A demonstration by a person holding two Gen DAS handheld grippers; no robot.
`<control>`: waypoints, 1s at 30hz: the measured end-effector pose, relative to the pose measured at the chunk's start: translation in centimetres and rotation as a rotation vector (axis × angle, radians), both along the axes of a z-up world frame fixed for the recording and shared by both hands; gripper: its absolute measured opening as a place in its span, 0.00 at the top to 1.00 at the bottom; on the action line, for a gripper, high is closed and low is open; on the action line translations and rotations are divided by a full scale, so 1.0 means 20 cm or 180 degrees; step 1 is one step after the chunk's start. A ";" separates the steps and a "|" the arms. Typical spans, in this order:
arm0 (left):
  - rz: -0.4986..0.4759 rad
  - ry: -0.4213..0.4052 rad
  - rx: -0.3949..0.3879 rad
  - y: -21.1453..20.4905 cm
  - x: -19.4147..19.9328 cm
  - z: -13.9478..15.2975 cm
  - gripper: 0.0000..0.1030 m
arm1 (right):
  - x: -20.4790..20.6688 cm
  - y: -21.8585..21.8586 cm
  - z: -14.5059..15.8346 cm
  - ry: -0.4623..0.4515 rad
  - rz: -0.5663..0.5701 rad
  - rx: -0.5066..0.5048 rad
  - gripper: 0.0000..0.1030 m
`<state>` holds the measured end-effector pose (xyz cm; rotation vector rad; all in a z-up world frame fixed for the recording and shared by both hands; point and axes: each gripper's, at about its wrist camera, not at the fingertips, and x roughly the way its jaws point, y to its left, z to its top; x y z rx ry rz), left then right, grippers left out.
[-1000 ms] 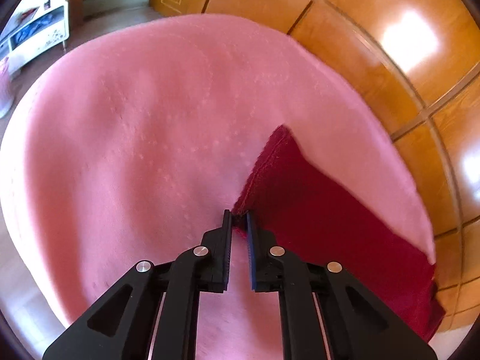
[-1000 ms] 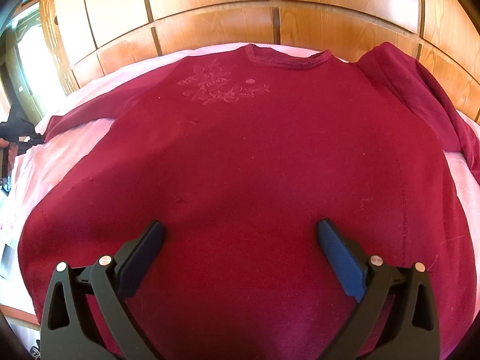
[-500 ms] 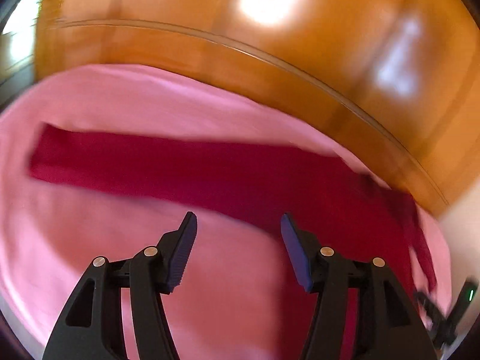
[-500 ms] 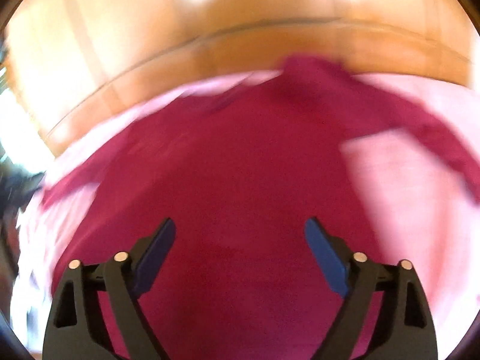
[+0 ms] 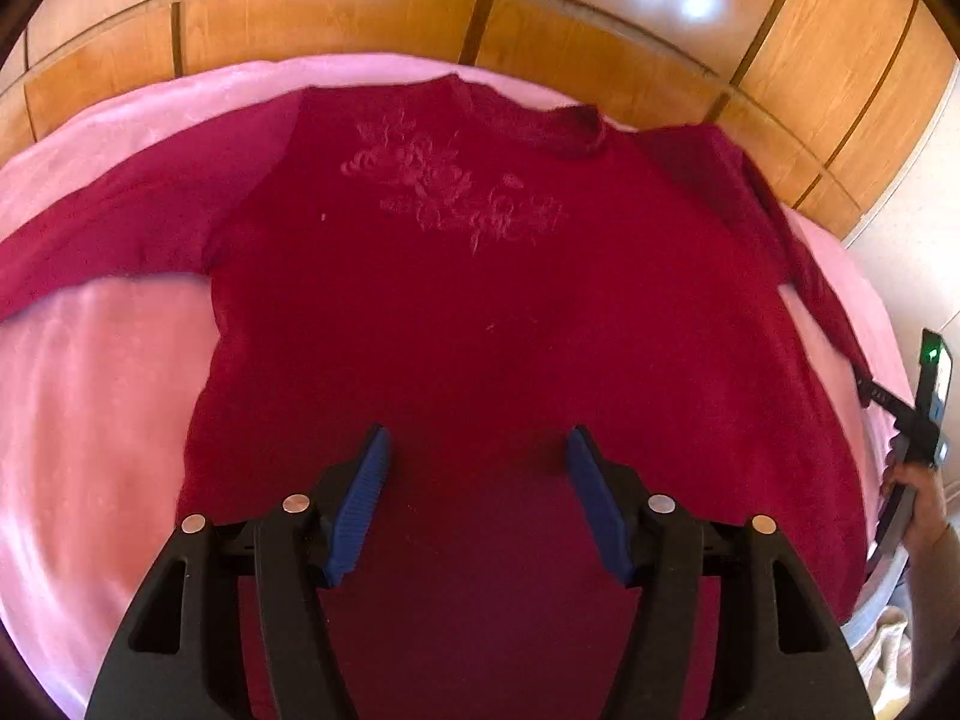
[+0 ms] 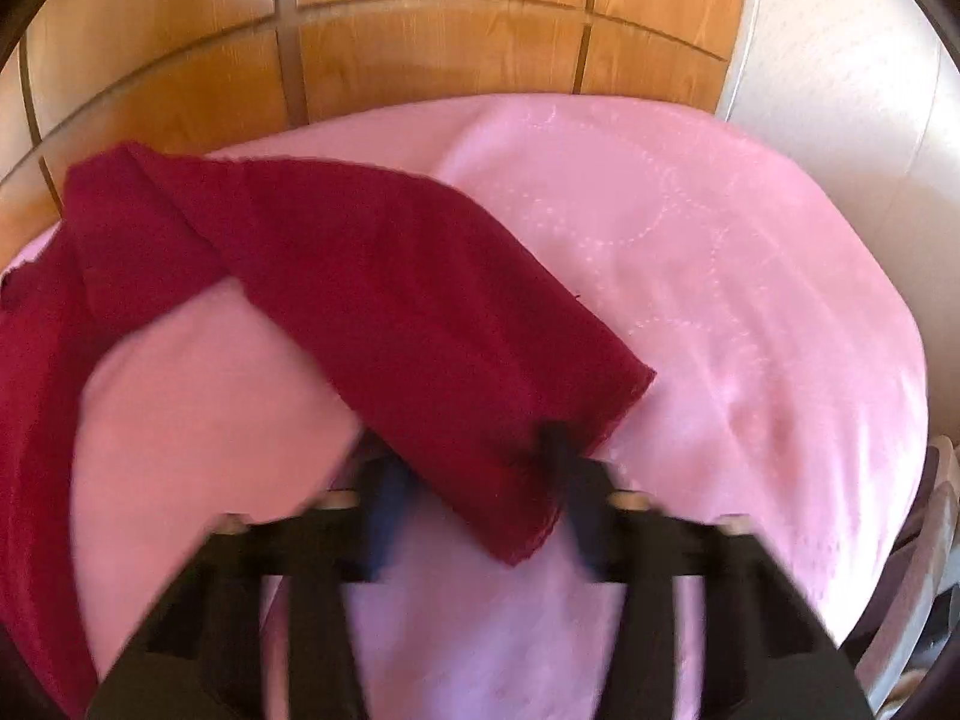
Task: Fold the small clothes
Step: 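Grasp the other sleeve with the right tool and straighten it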
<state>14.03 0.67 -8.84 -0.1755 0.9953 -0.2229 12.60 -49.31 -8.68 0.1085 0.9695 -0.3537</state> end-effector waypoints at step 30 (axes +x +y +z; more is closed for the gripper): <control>-0.0063 -0.0006 0.0066 -0.05 0.02 -0.03 0.29 | -0.02 -0.68 0.27 -0.0630 -0.1205 0.1144 0.23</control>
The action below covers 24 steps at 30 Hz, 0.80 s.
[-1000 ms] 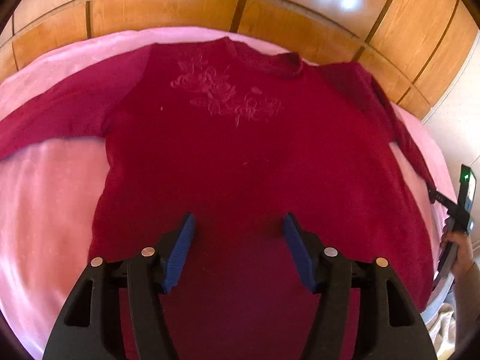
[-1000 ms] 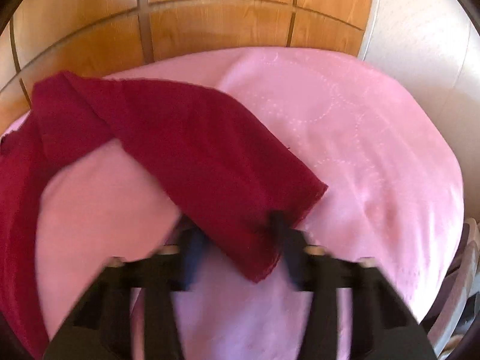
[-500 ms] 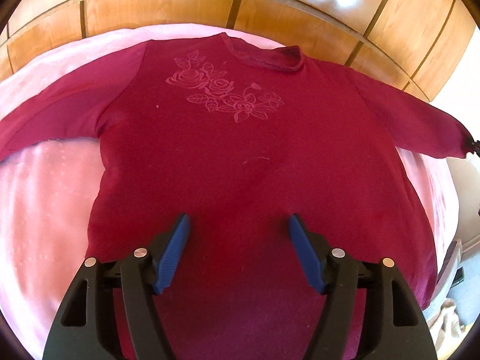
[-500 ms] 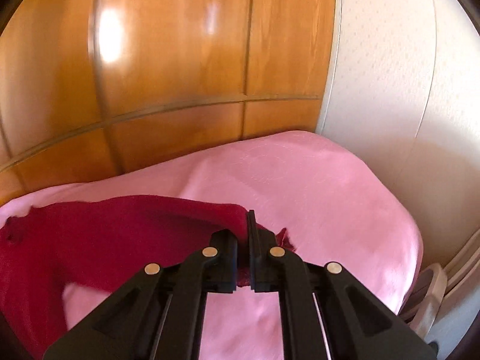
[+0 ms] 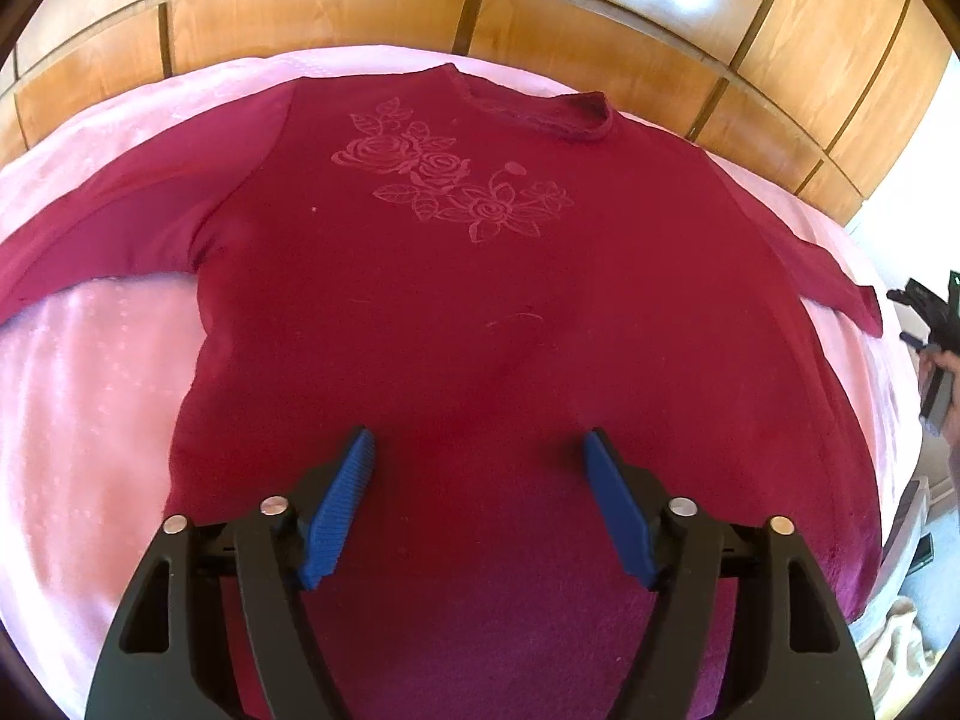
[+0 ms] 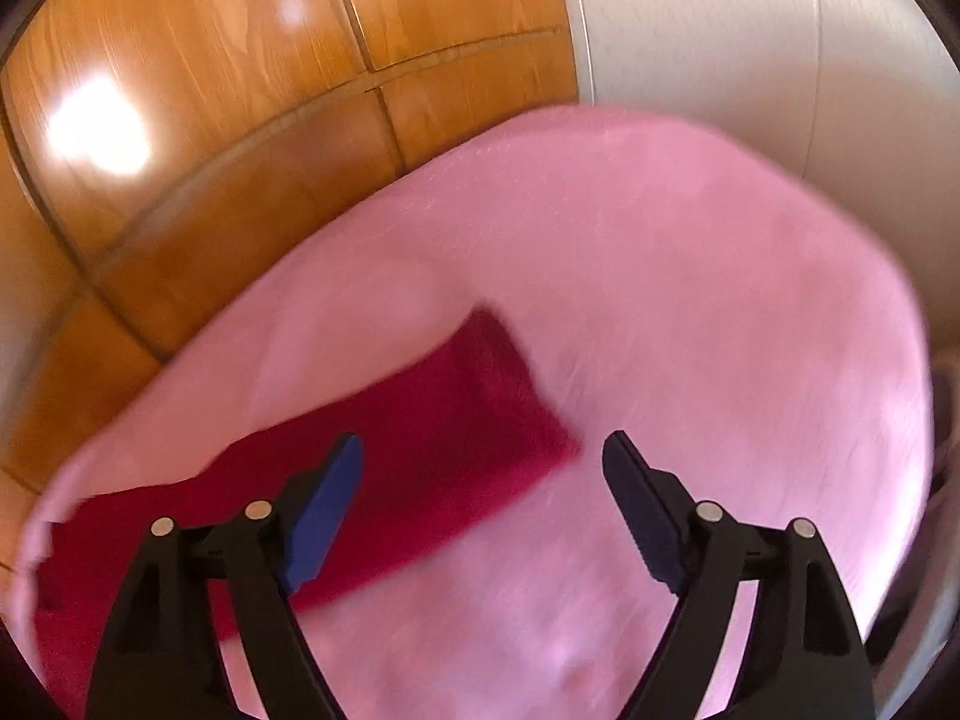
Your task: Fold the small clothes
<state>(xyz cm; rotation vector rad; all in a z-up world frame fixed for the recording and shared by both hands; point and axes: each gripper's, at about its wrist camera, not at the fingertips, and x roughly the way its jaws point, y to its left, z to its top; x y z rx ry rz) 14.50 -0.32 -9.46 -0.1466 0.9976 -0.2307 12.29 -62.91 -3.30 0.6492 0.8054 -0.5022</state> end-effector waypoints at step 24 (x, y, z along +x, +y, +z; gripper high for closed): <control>0.0054 -0.0029 0.0025 0.17 -0.20 0.03 0.26 | 0.13 0.10 -0.15 0.0357 0.0094 0.0001 0.79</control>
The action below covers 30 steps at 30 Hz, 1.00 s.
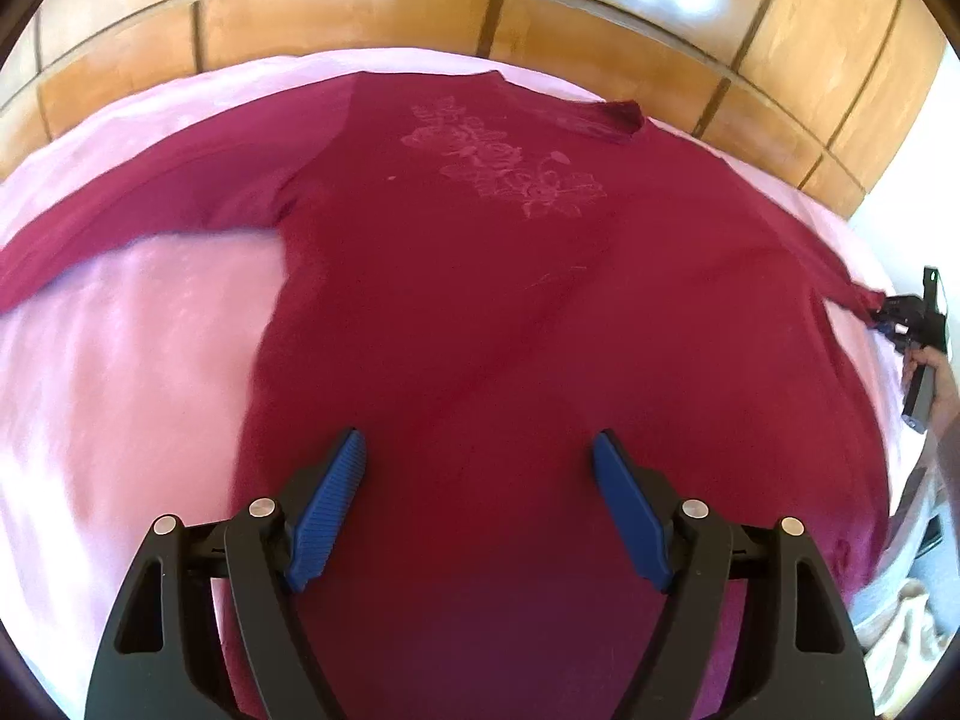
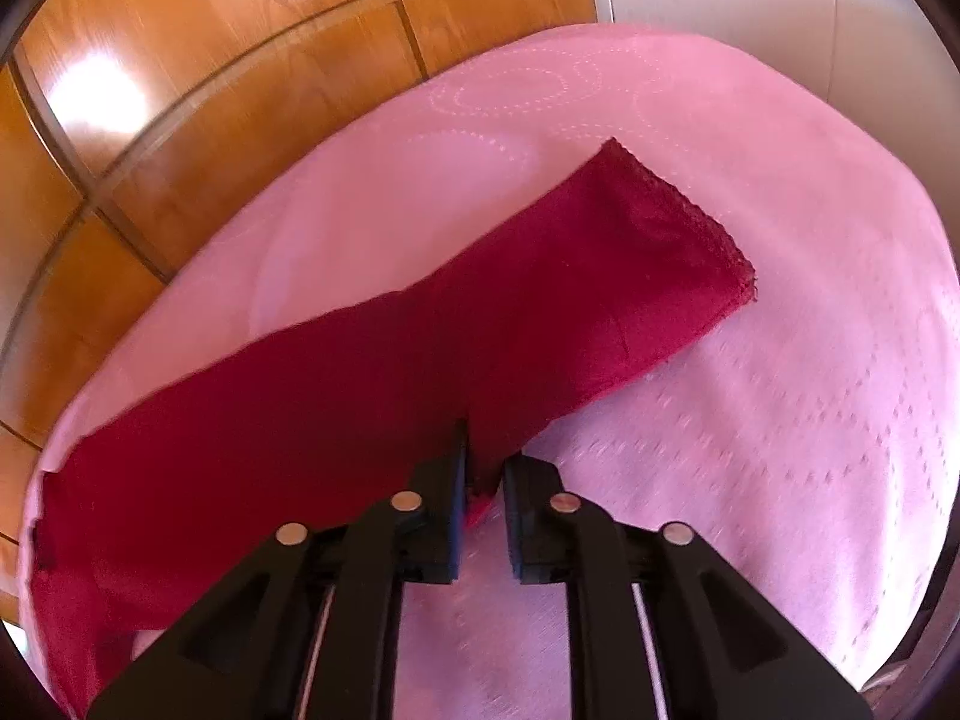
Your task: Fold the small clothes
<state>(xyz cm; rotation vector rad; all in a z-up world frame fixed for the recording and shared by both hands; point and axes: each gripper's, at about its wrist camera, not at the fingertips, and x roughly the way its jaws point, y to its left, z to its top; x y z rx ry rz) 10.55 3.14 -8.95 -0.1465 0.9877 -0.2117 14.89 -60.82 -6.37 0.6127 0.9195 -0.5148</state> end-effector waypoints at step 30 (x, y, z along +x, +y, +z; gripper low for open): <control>0.0022 0.0133 -0.0480 0.35 -0.54 0.06 0.93 | -0.98 1.29 0.22 0.0195 0.2770 0.0395 0.93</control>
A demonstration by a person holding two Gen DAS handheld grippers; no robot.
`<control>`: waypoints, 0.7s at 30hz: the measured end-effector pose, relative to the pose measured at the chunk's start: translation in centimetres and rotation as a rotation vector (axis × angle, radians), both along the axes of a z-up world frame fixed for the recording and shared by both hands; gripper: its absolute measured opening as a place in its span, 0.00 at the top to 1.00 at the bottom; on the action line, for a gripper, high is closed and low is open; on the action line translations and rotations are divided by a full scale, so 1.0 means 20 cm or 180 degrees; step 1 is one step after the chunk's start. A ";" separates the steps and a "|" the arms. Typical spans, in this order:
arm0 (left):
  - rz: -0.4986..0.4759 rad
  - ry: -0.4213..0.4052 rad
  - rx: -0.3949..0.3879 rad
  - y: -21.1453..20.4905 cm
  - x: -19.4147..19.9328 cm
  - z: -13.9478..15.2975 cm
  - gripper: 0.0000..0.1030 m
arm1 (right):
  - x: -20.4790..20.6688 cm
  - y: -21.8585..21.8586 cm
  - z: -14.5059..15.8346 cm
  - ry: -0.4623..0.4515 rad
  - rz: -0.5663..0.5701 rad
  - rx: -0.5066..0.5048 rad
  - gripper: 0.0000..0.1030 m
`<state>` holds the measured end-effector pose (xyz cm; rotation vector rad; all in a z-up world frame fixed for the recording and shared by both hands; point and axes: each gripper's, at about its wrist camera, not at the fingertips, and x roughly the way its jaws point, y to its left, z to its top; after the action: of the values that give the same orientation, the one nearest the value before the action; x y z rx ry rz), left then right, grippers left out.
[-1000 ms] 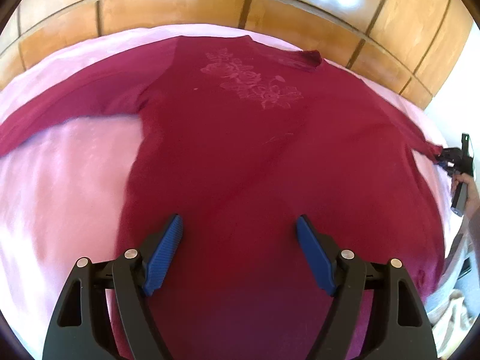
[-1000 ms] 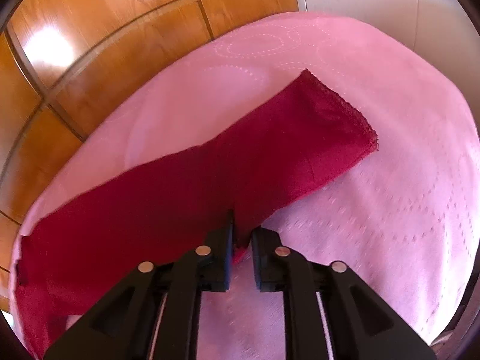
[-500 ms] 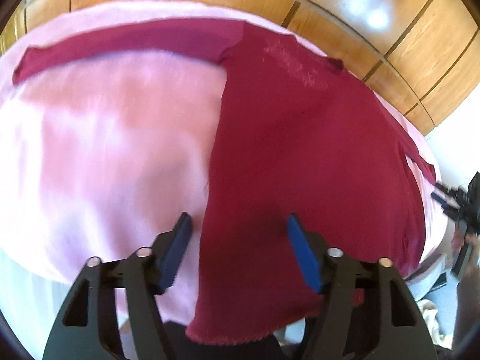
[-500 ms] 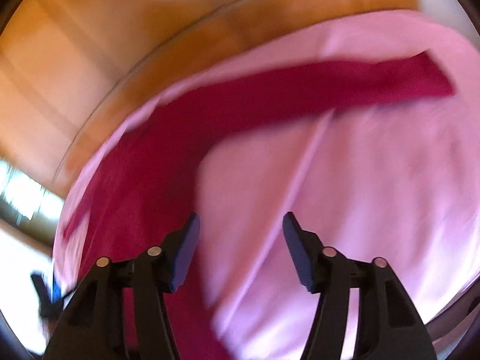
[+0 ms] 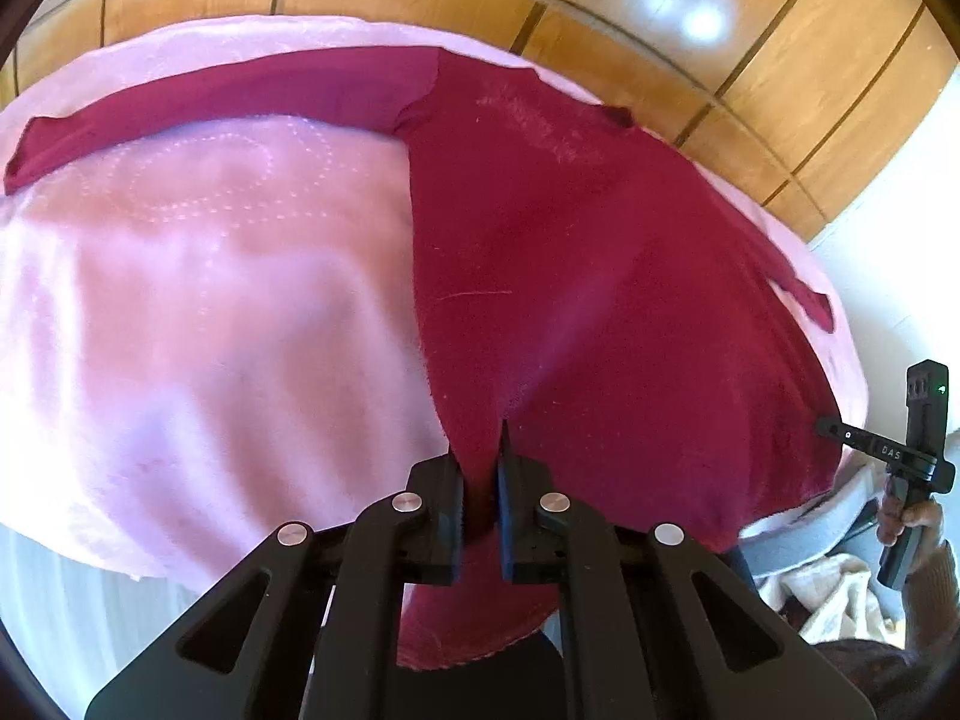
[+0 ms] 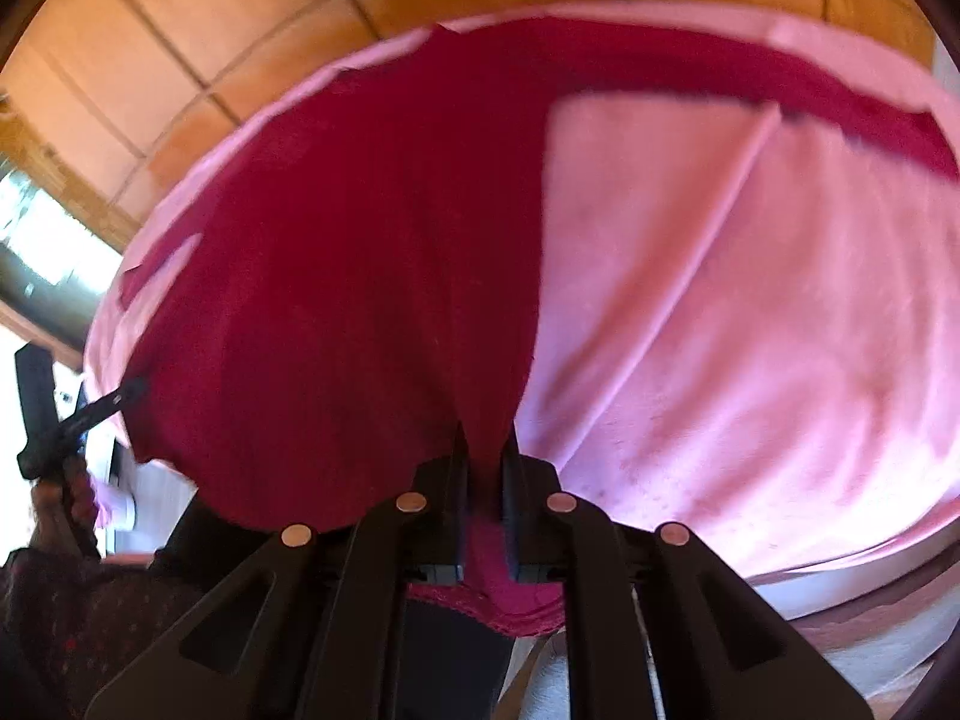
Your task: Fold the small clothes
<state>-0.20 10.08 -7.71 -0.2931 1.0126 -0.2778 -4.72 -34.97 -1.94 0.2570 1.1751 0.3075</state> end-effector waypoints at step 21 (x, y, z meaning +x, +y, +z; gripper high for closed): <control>0.0147 -0.0714 0.0245 -0.10 0.23 0.23 0.53 | 0.30 0.09 0.03 -0.0291 -0.0154 0.0006 0.54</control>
<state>4.33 8.18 -3.02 -0.2099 0.7922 -0.2237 1.37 -33.18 -1.26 0.2702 1.0770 0.2752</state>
